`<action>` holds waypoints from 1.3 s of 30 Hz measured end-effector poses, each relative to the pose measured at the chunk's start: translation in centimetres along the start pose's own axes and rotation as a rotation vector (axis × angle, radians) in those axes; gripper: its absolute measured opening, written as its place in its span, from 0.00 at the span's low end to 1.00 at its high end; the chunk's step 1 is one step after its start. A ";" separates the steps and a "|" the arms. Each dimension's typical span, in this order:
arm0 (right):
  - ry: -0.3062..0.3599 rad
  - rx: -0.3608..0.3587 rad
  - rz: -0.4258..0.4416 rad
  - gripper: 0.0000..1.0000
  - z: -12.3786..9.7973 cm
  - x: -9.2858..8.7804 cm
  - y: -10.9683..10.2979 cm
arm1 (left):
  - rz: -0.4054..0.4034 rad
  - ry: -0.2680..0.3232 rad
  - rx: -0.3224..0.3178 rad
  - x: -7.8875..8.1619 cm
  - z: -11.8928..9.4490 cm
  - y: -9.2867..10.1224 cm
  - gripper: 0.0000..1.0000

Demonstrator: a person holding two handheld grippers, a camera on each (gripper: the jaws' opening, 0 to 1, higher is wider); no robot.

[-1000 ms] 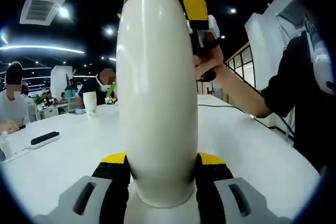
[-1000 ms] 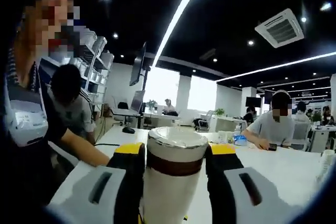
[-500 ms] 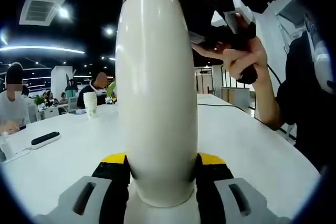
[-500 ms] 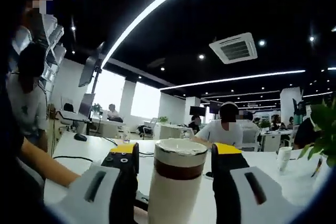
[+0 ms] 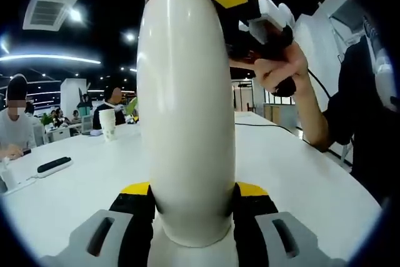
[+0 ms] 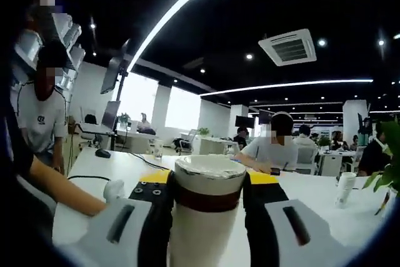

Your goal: Grasp the water cup twist off the cup lid place the cup lid on the table

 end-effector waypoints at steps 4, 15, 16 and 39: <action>0.008 0.132 0.043 0.46 0.1 -0.1 0.9 | 0.000 0.000 -0.001 0.0 0.0 0.0 0.50; 0.057 0.437 0.150 0.46 0.8 -1.0 2.9 | -0.001 0.000 -0.001 0.0 0.0 0.1 0.50; 0.048 0.450 0.143 0.46 0.8 -0.9 2.9 | -0.001 0.000 -0.002 0.0 0.1 0.2 0.50; 0.023 -0.194 0.023 0.62 -1.6 0.9 -1.7 | 0.002 0.000 -0.004 0.0 0.0 0.1 0.50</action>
Point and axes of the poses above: the point that each gripper's makers call its tool centre point, and the gripper's own axes: z roughly forward along the fingers, y roughly to its right, x roughly out of its top, the point moved 8 cm from there along -z, roughly backward along the fingers, and after that the axes turned 8 degrees about y, right-handed, at the moved point
